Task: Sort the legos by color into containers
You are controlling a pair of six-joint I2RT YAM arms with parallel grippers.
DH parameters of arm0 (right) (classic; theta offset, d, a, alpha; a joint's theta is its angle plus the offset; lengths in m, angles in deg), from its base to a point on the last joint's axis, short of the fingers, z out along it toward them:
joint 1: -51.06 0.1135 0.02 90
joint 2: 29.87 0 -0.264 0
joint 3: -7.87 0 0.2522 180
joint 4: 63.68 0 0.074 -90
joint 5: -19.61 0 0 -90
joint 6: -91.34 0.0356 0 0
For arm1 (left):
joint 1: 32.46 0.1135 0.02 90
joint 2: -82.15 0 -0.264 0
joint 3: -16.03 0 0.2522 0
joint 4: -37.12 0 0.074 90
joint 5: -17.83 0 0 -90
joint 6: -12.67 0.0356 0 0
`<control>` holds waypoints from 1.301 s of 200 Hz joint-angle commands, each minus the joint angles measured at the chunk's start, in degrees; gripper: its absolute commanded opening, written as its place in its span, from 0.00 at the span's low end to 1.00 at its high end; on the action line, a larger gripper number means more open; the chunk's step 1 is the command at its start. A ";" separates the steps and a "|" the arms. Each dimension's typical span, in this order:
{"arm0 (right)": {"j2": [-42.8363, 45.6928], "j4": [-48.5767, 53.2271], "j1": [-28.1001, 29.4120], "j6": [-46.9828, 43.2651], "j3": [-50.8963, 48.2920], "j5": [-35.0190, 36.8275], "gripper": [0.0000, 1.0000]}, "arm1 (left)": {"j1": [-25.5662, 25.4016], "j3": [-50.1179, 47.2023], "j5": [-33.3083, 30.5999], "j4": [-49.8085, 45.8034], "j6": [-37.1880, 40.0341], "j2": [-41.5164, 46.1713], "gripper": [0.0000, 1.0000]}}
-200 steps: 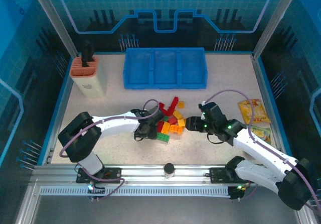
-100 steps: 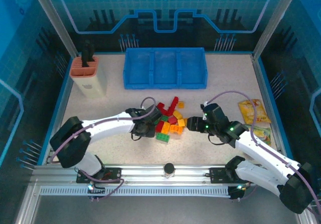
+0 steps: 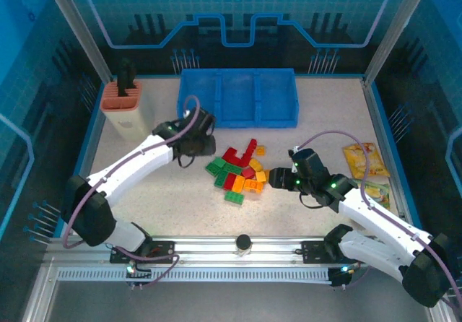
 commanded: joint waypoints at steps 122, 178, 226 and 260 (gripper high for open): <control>2.94 1.93 0.10 0.74 -0.80 -3.92 0.69 | 16.33 45.43 4.34 -6.54 8.41 -41.08 0.58; 1.77 2.28 2.53 -2.67 0.55 -5.15 0.74 | 11.29 44.09 1.16 -7.58 11.01 -28.18 0.93; -7.57 5.96 8.81 -9.08 7.43 -5.46 0.72 | 3.78 17.64 -0.13 4.62 8.96 0.51 0.92; -16.75 5.89 16.53 -13.37 12.72 -4.32 0.81 | 0.86 -4.98 1.60 9.07 4.58 18.61 0.92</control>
